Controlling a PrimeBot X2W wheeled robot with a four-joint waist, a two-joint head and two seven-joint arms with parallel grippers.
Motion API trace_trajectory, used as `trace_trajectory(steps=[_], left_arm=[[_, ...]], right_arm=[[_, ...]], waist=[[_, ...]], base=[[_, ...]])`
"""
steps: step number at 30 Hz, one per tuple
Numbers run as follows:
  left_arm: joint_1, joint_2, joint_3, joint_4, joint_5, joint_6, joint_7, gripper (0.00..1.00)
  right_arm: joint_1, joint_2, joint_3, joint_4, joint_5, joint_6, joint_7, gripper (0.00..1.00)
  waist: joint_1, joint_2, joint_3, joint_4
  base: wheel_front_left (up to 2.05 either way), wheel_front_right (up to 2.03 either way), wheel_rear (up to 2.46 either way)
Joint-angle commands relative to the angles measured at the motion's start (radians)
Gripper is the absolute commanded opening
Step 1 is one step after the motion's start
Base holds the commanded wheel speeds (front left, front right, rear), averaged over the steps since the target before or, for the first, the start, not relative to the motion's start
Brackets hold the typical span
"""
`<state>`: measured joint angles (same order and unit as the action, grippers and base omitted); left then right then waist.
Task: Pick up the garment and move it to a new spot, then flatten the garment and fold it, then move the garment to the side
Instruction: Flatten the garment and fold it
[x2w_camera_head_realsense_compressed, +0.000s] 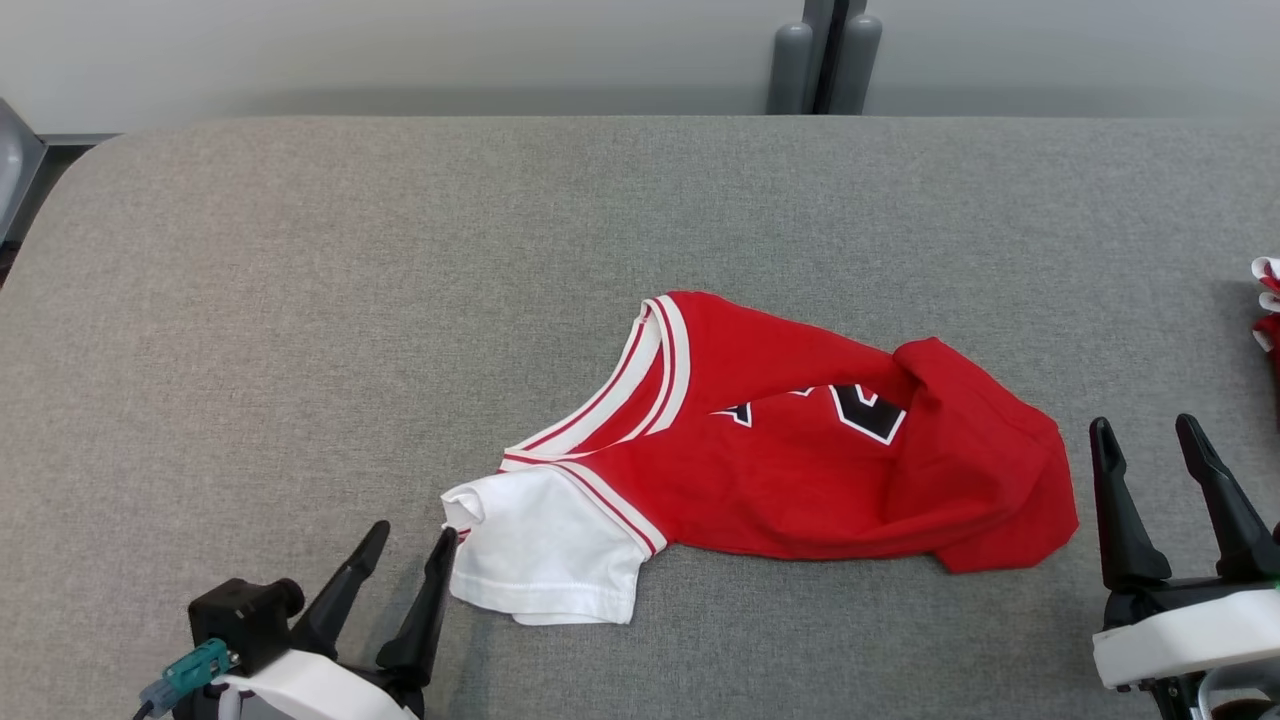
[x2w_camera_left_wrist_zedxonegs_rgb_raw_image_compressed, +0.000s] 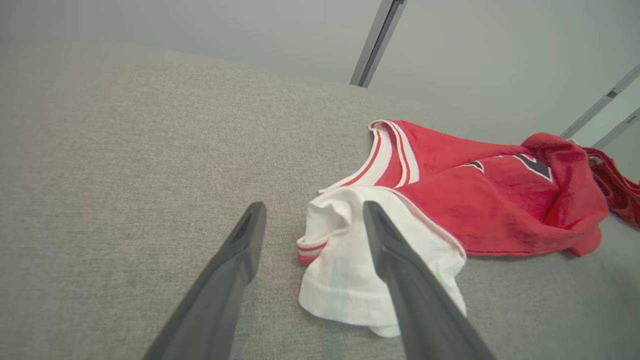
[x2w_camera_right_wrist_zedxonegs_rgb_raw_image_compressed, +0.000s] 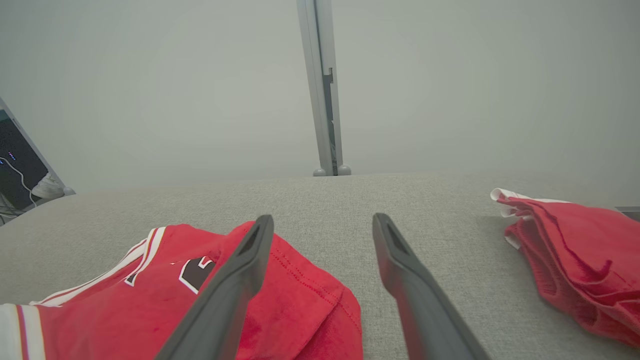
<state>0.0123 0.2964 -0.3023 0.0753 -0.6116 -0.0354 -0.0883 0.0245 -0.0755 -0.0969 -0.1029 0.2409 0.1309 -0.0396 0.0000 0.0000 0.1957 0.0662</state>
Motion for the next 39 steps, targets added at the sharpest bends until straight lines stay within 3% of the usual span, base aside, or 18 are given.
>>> trace_trajectory(steps=[1,16,17,19,32,39], left_arm=[[0.001,-0.004,-0.011,0.013,-0.014,-0.014,0.013,1.0],[-0.031,-0.035,-0.071,0.135,-0.05,-0.03,0.094,1.0],[-0.033,-0.035,-0.074,0.14,-0.052,-0.032,0.098,0.76],[-0.041,-0.035,-0.076,0.145,-0.053,-0.033,0.097,0.0],[-0.054,-0.021,-0.083,0.158,-0.035,-0.026,0.073,0.0],[-0.066,-0.018,-0.086,0.153,-0.031,-0.022,0.063,0.0]], right_arm=[[-0.017,-0.009,-0.003,0.005,0.006,0.0,0.0,1.0],[-0.029,-0.007,0.009,0.018,0.019,0.0,0.005,1.0],[-0.029,-0.007,0.009,0.019,0.019,0.0,0.005,1.0],[-0.027,-0.007,0.009,0.022,0.019,0.0,0.003,1.0],[-0.024,-0.016,0.009,0.05,0.002,0.0,0.016,1.0],[-0.047,-0.031,0.028,0.161,0.031,0.0,0.033,1.0]], waist=[[0.0,0.0,0.01,-0.001],[0.0,0.0,0.029,-0.019],[0.0,0.0,0.029,-0.02],[0.0,0.0,0.028,-0.023],[0.0,0.0,0.03,-0.012],[0.0,0.0,0.044,0.001]], base=[[0.0,0.0,0.0],[0.0,0.0,0.0],[0.0,0.0,0.0],[0.0,0.0,0.0],[0.0,0.0,0.0],[0.0,0.0,0.0]])
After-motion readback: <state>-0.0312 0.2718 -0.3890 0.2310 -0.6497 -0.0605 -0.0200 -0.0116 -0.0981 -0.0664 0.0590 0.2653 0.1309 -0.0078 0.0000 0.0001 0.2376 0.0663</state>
